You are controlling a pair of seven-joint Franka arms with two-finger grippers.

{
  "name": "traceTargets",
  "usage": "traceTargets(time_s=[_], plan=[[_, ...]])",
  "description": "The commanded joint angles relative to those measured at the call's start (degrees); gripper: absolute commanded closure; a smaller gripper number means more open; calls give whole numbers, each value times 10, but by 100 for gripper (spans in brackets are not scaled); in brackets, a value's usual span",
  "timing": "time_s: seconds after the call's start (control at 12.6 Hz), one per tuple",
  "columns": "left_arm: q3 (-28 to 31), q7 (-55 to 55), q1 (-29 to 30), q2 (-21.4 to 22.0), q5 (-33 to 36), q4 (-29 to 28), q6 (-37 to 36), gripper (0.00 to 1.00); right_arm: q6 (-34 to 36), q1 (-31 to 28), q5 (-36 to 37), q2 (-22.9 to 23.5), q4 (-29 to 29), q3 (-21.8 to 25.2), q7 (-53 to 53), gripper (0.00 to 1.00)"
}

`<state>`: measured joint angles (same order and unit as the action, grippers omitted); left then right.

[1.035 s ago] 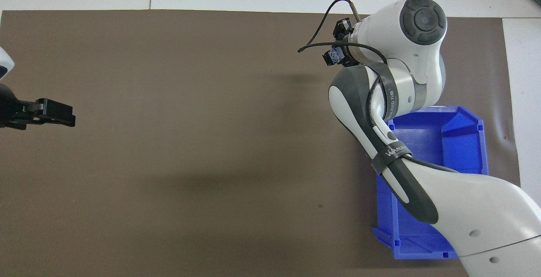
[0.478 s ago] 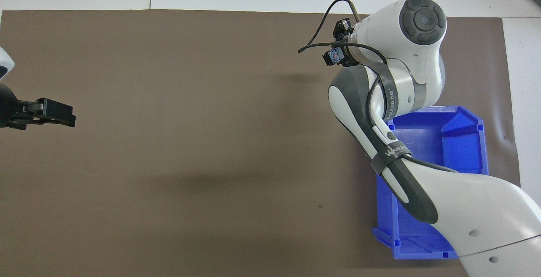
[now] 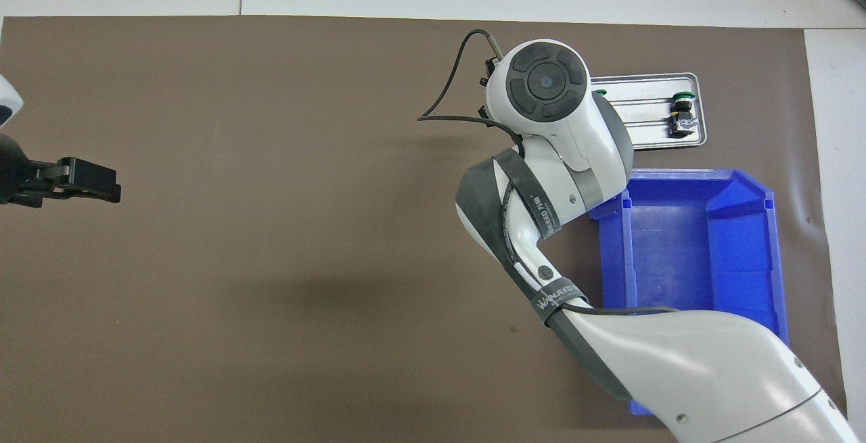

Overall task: Place and press button with both arms
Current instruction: 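Carry the button to the table center and set it down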

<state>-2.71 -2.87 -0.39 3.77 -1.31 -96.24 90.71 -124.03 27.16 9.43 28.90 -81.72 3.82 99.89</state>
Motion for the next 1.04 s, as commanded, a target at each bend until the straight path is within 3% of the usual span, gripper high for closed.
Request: traceTargets(time_s=[0.0, 0.16, 0.32, 0.72, 0.88, 0.96], plan=[[0, -2, 1, 15, 8, -17, 7, 0, -45, 25, -33, -18, -43, 1, 118, 100], [0, -2, 1, 15, 8, -17, 7, 0, -60, 89, -20, 12, -41, 3, 278, 100], [0, -1, 1, 15, 8, -17, 7, 0, -73, 137, -2, 49, -34, 3, 365, 100], [0, -2, 1, 15, 8, -17, 7, 0, -44, 185, 15, 49, -49, 4, 406, 100], [0, -2, 1, 15, 8, -17, 7, 0, -49, 185, 23, 39, -82, 3, 406, 100], [0, -2, 1, 15, 8, -17, 7, 0, -54, 185, 23, 33, -101, 3, 406, 68]])
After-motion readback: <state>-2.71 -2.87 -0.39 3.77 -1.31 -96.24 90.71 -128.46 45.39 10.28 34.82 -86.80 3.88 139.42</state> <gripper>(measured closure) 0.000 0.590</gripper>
